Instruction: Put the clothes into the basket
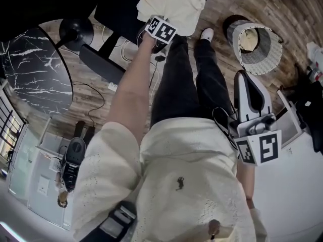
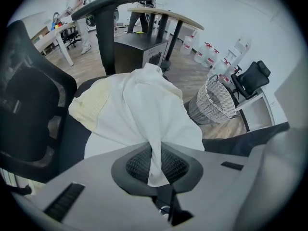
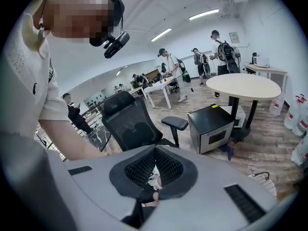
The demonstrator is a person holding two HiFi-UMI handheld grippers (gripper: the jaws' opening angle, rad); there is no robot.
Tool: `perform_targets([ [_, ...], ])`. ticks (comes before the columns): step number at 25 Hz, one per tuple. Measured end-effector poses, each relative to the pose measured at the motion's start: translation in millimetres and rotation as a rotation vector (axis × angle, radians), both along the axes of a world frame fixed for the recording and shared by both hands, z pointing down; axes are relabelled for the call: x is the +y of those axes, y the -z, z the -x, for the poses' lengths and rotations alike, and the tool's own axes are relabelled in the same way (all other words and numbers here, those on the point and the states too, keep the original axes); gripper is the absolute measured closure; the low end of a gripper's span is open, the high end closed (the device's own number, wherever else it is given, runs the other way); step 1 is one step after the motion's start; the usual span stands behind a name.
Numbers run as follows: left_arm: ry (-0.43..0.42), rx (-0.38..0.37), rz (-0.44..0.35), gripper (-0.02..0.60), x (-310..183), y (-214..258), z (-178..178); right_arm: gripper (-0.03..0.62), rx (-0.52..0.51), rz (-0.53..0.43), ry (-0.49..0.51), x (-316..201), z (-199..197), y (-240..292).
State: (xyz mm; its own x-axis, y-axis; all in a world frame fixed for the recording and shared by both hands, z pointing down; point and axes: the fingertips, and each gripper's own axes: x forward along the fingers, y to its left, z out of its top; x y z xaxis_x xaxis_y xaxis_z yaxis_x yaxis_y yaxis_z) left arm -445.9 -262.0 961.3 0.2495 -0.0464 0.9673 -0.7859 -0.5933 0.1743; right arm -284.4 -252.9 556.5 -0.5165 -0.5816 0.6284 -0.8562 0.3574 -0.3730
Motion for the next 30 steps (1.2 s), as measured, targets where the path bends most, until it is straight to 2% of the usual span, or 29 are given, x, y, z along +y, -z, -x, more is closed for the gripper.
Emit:
perform_targets([
  [22, 0.009, 0.001, -0.005, 0.537, 45, 87, 3, 0.585, -0.013, -0.133, 0.007, 11, 4, 68],
  [30, 0.008, -0.008, 0.0, 0.537, 78, 121, 7, 0.586, -0.031, -0.206, 0.008, 13, 4, 103],
])
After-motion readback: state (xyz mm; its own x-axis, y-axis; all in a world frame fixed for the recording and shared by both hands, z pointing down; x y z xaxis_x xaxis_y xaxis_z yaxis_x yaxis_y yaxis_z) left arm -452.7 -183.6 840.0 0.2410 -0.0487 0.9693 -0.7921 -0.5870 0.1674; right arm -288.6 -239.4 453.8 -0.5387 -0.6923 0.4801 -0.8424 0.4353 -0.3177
